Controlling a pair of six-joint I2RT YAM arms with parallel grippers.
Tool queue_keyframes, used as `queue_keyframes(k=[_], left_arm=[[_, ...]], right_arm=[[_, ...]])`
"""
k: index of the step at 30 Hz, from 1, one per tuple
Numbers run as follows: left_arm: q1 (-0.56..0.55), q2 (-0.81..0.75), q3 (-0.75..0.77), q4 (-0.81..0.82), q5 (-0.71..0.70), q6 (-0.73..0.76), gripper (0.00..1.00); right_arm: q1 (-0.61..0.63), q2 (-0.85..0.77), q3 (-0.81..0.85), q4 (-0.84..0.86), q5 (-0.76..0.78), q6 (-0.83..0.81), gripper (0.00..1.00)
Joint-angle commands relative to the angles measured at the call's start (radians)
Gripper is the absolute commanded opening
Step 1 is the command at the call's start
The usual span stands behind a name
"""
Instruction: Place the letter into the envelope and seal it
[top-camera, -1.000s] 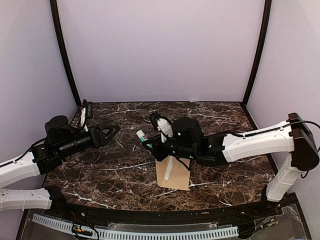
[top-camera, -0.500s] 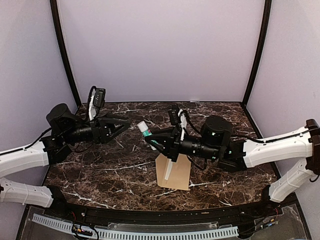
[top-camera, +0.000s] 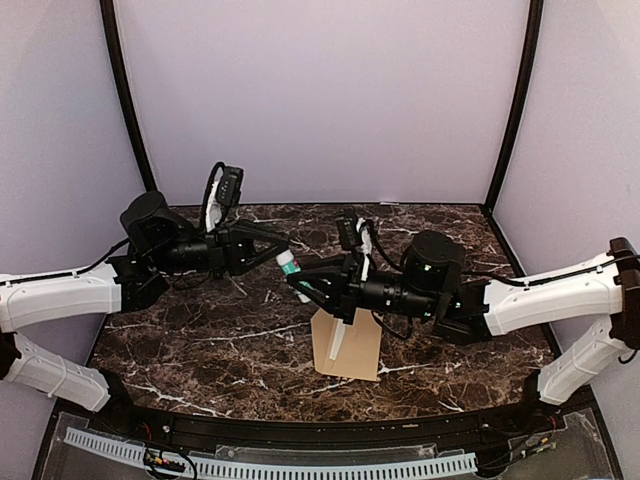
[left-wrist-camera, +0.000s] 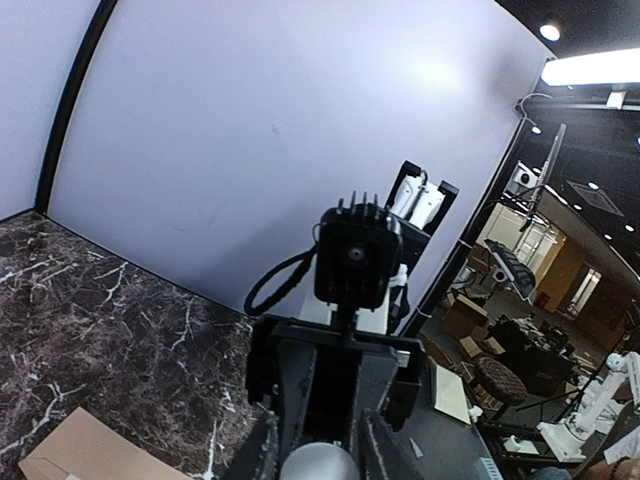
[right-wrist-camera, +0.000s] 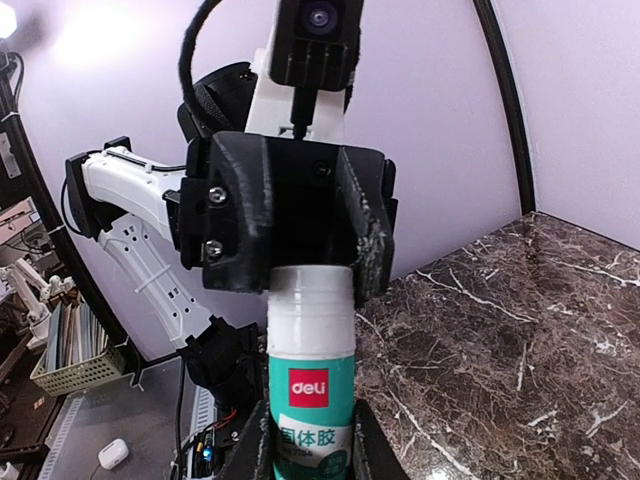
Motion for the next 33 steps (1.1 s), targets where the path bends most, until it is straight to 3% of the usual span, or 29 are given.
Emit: queue_keyframes(k=[1,9,13,14,17,25,27,31,33], left_arm=[[-0.014,0.004,0.033,0.0,-0.007,0.047,0.22],[-0.023,0.009,0.026,-0.016,-0.041,0.065,0.0],[-0.024,-0.001,0.021,-0.018,-0.06,0.064,0.0],[-0.023,-0.003,0.021,-0.018,-0.061,0.066,0.0],[-0.023,-0.006,0.025,-0.025,-0.066,0.073,0.0],[-0.024,0.012,0.051,-0.064,-0.072,0.101,0.0],[-0.024,0.024,0.056,-0.065,-0.07,0.102,0.0],[-0.024,0.043,0.067,-0.07,-0.071,0.104,0.0],[-0.025,0.049,0.071,-0.083,-0.083,0.11,0.0]], right_arm=[[-0.012,0.01,0.01,0.054,-0.004,0.028,0.0],[-0.034,0.018,0.023,0.038,-0.008,0.04,0.0],[-0.06,0.028,0.036,0.015,-0.053,0.033,0.44],[-0.066,0.031,0.035,0.017,-0.068,0.034,0.5],[-0.079,0.04,0.037,0.022,-0.113,0.038,0.53],[-0.09,0.067,0.051,-0.013,-0.213,0.013,0.43],[-0.091,0.071,0.051,-0.013,-0.221,0.012,0.34],[-0.095,0.072,0.051,-0.014,-0.22,0.013,0.04],[-0.098,0.066,0.043,-0.006,-0.207,0.016,0.0]])
